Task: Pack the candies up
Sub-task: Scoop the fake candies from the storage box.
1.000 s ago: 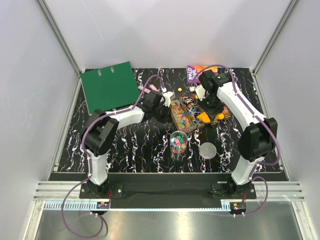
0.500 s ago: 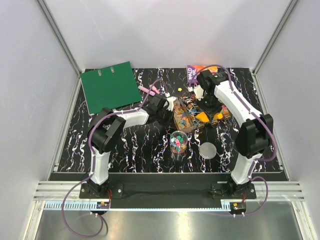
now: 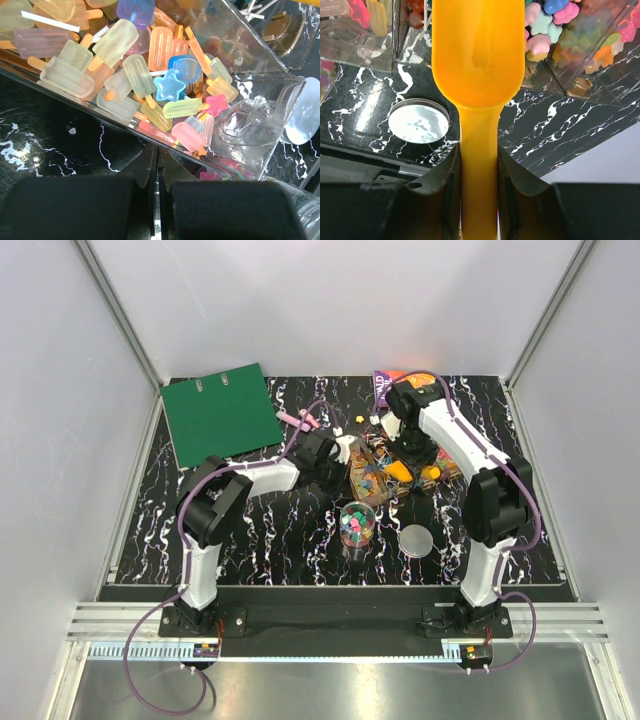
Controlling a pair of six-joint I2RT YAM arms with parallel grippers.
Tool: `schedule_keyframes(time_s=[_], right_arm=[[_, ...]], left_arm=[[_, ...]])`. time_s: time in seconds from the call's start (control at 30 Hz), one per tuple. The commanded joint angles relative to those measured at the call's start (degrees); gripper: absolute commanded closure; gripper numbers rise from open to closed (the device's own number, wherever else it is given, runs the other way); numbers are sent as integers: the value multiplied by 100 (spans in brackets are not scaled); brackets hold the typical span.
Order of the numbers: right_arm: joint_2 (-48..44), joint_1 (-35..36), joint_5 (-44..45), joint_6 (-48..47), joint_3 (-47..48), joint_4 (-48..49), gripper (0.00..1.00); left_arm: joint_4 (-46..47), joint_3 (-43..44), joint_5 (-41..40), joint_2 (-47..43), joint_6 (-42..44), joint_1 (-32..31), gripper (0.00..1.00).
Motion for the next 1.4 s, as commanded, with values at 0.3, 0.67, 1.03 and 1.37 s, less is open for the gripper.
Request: schedule_keyframes(time_s=[0.3,0.67,1.03,1.37], right_arm=[[235,182,249,36,85,-1777,100],[-20,77,64,63,-223,-1786,100],[-257,-451,-129,98,-574,-1795,100],[23,-451,-287,45,-321,-1830,100]], left_arm=[[715,397,434,-81,-288,-188,100],[856,811,478,60,-482,-425,100],[557,136,171,-739,-61,-258,100],[311,-375,241,-1205,19,172,100]])
